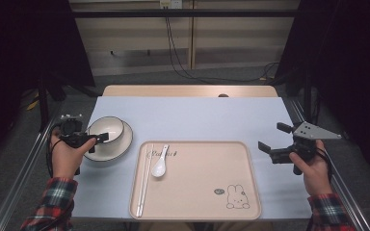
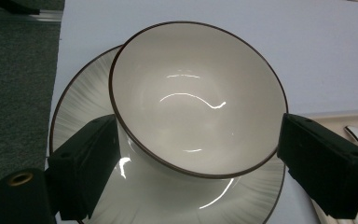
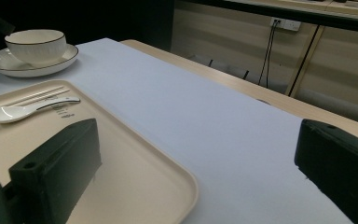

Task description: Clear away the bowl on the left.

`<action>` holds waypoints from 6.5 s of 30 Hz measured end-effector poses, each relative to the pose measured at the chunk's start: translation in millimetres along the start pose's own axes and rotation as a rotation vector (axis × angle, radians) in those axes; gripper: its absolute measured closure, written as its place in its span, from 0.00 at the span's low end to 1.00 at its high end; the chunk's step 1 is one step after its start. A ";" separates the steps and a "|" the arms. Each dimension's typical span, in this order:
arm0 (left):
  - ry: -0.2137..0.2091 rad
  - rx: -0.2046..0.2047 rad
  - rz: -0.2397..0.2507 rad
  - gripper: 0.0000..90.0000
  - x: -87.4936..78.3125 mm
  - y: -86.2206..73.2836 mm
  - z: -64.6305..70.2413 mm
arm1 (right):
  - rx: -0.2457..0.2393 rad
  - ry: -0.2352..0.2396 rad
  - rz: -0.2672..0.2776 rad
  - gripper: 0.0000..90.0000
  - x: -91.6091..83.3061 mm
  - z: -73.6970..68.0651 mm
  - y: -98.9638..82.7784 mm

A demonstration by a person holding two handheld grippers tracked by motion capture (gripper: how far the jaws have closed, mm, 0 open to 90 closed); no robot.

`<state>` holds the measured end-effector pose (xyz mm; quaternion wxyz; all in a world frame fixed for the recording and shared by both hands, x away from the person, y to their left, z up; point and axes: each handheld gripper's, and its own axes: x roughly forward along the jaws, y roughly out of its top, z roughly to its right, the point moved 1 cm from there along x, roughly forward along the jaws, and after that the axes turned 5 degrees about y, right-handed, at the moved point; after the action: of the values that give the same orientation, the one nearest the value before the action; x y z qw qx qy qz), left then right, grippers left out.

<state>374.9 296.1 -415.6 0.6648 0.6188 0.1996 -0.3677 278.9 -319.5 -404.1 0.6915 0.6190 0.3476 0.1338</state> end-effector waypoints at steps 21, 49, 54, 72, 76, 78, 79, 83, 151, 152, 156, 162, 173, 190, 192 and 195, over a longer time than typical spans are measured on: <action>0.053 -0.114 0.001 0.45 19.3 -12.0 -13.4 | 0.003 -0.002 0.010 0.00 -1.3 1.8 0.2; 0.008 -0.274 -0.058 0.90 41.5 -12.9 -12.9 | 0.010 -0.008 0.017 0.00 -3.6 4.3 0.0; -0.001 -0.253 -0.069 0.92 38.0 -15.1 -14.0 | 0.005 -0.010 0.012 0.00 -2.9 4.5 -0.5; -0.120 -0.183 -0.071 0.92 23.0 -1.0 15.4 | 0.003 -0.003 0.014 0.00 -2.8 4.0 0.2; -0.150 -0.166 -0.082 0.92 22.6 0.8 25.5 | 0.005 -0.004 0.012 0.00 -2.7 4.0 0.0; -0.163 -0.157 -0.083 0.92 23.3 1.6 29.4 | 0.005 -0.002 0.009 0.00 -2.6 3.9 0.0; -0.167 -0.164 -0.087 0.92 23.6 1.7 31.9 | 0.005 -0.006 0.010 0.00 -2.6 3.9 0.1; -0.188 -0.129 -0.095 0.92 23.8 2.4 39.8 | 0.008 -0.007 0.010 0.00 -2.5 3.8 -0.1; -0.450 0.295 -0.316 0.92 10.5 -29.9 165.1 | 0.001 0.008 0.004 0.00 -0.5 2.5 -0.4; -0.450 0.292 -0.316 0.92 10.0 -30.9 166.2 | 0.001 0.007 0.005 0.00 -0.5 2.5 -0.4; -0.451 0.303 -0.318 0.92 9.3 -33.4 168.8 | 0.002 0.009 0.004 0.00 -0.5 2.4 -0.2; -0.456 0.326 -0.331 0.92 9.0 -38.0 171.2 | 0.002 0.009 0.003 0.00 -0.5 2.5 -0.3; -0.450 0.330 -0.343 0.92 10.8 -52.6 172.1 | 0.001 0.003 0.002 0.00 -0.5 2.7 -0.6; -0.455 0.344 -0.376 0.91 15.3 -71.2 169.3 | -0.003 0.003 0.001 0.00 0.4 2.9 -0.5; -0.457 0.340 -0.377 0.91 15.7 -72.9 169.1 | 0.001 0.003 0.002 0.00 0.1 2.8 -0.3; -0.462 0.339 -0.371 0.90 16.7 -74.2 168.3 | -0.002 0.004 0.003 0.00 0.5 2.9 -0.3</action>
<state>299.2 131.5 -451.8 0.5017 0.5741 0.0891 -0.6409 281.0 -321.5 -404.6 0.6913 0.6185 0.3479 0.1365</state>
